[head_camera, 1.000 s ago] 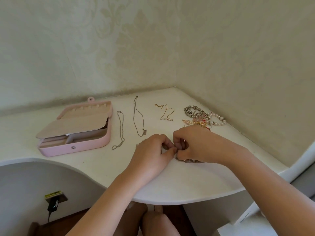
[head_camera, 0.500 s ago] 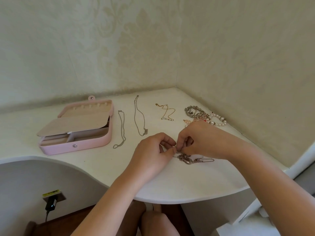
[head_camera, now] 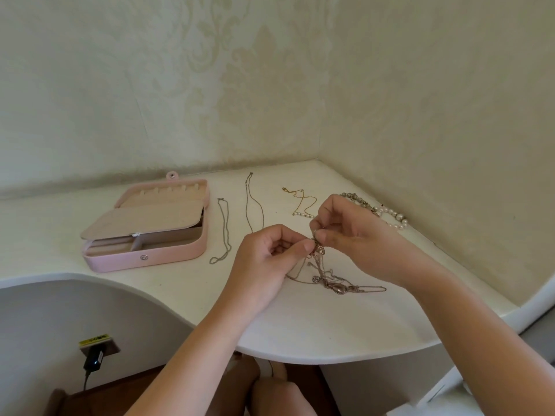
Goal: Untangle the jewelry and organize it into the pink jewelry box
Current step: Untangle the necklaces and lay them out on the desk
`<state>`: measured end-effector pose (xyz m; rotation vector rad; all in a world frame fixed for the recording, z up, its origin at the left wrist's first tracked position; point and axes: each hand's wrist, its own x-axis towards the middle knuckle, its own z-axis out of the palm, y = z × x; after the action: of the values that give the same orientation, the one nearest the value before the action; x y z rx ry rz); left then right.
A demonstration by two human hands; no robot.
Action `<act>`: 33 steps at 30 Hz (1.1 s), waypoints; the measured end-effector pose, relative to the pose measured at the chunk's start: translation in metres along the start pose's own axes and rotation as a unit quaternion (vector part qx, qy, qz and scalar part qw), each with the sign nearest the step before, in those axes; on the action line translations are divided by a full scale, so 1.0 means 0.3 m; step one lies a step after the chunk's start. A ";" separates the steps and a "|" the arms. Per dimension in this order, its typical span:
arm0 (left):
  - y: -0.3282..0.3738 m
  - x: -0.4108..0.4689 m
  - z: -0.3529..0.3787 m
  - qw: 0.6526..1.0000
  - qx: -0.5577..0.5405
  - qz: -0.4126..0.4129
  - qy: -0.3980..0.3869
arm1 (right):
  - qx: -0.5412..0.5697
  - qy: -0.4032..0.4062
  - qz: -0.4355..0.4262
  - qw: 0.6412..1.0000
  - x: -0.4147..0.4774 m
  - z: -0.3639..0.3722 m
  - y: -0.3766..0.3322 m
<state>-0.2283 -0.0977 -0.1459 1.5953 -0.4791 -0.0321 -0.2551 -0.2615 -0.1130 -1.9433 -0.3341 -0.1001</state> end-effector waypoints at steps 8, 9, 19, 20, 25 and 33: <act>-0.002 -0.001 -0.011 0.998 -0.045 0.000 -0.032 | -0.302 0.016 -0.050 0.952 -0.019 0.006 -0.020; 0.000 -0.002 -0.012 0.998 -0.056 -0.006 -0.038 | -0.309 0.021 -0.048 0.950 -0.020 0.009 -0.015; 0.013 -0.007 -0.004 0.989 -0.109 -0.069 -0.073 | 0.115 0.054 0.064 0.990 -0.034 -0.024 -0.011; 0.012 -0.007 -0.004 0.989 -0.099 -0.069 -0.081 | 0.133 0.047 0.059 0.988 -0.037 -0.024 -0.011; 0.027 -0.008 -0.003 0.994 -0.054 -0.056 -0.070 | 0.092 0.067 0.065 0.991 -0.044 -0.020 -0.016; 0.018 -0.005 -0.014 0.997 -0.063 -0.013 -0.030 | -0.004 0.108 0.059 0.992 -0.050 -0.011 -0.055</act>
<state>-0.2300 -0.0933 -0.1407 1.4797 -0.4940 -0.1281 -0.2739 -0.2614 -0.1003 -1.9343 -0.0756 -0.2335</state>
